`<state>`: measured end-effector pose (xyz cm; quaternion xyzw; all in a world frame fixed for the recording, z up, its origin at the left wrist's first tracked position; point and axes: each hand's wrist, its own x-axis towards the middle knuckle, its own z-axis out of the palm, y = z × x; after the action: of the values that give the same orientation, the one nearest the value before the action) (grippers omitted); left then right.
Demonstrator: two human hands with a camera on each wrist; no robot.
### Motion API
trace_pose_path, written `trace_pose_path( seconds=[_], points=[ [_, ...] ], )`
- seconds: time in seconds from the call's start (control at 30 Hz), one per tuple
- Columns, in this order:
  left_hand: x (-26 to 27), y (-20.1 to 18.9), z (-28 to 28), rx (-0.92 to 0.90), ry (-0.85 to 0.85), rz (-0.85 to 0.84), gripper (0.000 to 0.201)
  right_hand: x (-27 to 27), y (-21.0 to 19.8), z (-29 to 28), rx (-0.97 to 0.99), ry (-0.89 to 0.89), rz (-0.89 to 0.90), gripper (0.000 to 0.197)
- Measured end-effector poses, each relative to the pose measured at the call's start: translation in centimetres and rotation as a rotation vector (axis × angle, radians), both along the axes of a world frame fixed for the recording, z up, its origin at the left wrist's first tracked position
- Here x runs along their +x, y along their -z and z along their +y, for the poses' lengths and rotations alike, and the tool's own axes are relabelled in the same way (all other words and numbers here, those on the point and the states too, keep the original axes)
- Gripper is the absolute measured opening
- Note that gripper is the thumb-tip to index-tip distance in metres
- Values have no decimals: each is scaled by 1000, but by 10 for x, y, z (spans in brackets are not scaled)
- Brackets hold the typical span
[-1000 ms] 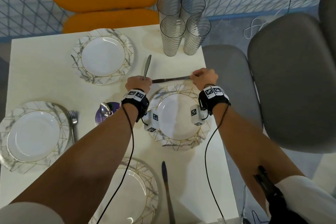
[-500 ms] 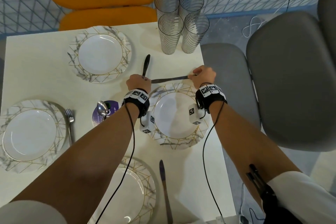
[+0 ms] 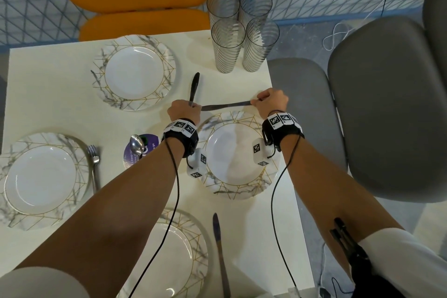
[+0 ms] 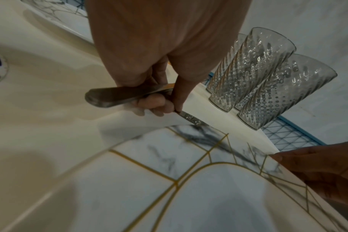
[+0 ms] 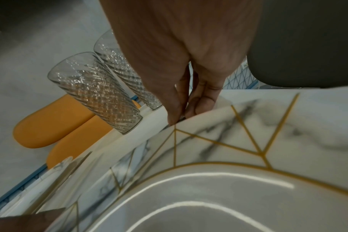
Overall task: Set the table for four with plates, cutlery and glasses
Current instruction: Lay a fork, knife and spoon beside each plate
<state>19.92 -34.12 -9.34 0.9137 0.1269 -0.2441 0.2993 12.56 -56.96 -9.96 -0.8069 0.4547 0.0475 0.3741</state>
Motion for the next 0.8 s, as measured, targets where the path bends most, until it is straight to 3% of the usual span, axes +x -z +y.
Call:
trace_pose_path(
  seconds=[0.17,0.37,0.47,0.6,0.7,0.8],
  points=[
    [-9,-6,11,-84,-56,-10,47,-4,-11,5,-37,-39,6,23],
    [-26,-14,42,-428,-292,-34,32,-7,-43,49,-13,-151,-257,19],
    [-43,-29,58,-514,-306,-44,26,-1,-59,90,116,-252,-356,15],
    [-67,-49,88,-691,-255,13,15,8,-83,139,251,-249,-417,17],
    [-85,-64,111,-806,-235,56,19,9,-104,163,277,-286,-422,25],
    [-102,-82,136,-838,-248,68,22,5,-120,185,320,-338,-424,15]
  ],
)
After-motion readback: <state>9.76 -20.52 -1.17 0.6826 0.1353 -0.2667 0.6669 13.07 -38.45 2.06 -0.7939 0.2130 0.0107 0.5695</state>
